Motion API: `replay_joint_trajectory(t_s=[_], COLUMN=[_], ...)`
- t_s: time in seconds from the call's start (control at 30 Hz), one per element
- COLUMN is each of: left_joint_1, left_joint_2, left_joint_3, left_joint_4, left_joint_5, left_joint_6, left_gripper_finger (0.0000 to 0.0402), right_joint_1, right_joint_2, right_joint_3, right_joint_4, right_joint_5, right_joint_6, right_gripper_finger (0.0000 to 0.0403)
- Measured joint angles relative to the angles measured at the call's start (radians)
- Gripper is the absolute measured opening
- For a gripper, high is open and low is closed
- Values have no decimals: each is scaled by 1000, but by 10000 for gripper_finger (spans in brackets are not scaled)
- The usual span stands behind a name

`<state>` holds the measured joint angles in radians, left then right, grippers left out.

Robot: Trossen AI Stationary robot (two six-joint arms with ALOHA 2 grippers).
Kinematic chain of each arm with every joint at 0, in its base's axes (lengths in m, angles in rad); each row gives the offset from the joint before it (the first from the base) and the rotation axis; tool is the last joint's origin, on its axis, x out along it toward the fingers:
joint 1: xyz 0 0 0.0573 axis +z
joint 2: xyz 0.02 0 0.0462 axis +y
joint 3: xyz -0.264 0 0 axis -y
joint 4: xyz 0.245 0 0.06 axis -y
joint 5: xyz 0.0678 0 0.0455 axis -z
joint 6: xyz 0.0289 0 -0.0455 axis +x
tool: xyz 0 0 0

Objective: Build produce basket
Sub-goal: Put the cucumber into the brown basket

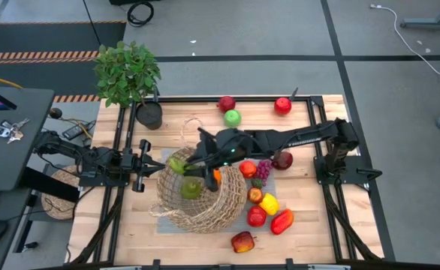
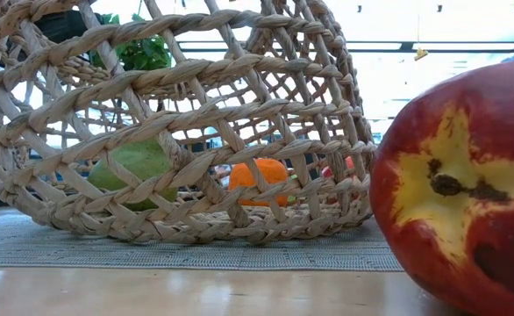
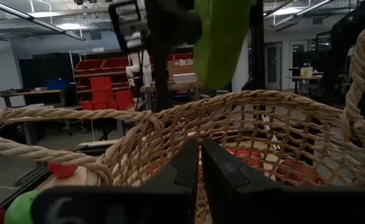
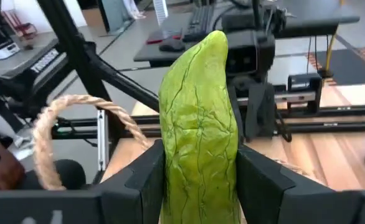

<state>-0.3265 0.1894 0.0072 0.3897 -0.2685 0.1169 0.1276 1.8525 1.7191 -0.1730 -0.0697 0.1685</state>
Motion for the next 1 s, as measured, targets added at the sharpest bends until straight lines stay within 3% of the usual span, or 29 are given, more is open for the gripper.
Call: replay_joint_trajectory(t_s=[0.43,1.0], left_joint_1=[0,0], left_joint_2=[0,0], left_joint_3=[0,0], left_joint_4=[0,0], left_joint_5=[0,0], left_joint_6=[0,0], left_gripper_finger=[36,36], right_joint_1=[14,43], right_joint_2=[13,32], right_joint_3=[0,3], right_joint_4=[-164,-203], right_joint_5=[33,114], right_joint_6=[30,42], right_gripper_finger=[172,172])
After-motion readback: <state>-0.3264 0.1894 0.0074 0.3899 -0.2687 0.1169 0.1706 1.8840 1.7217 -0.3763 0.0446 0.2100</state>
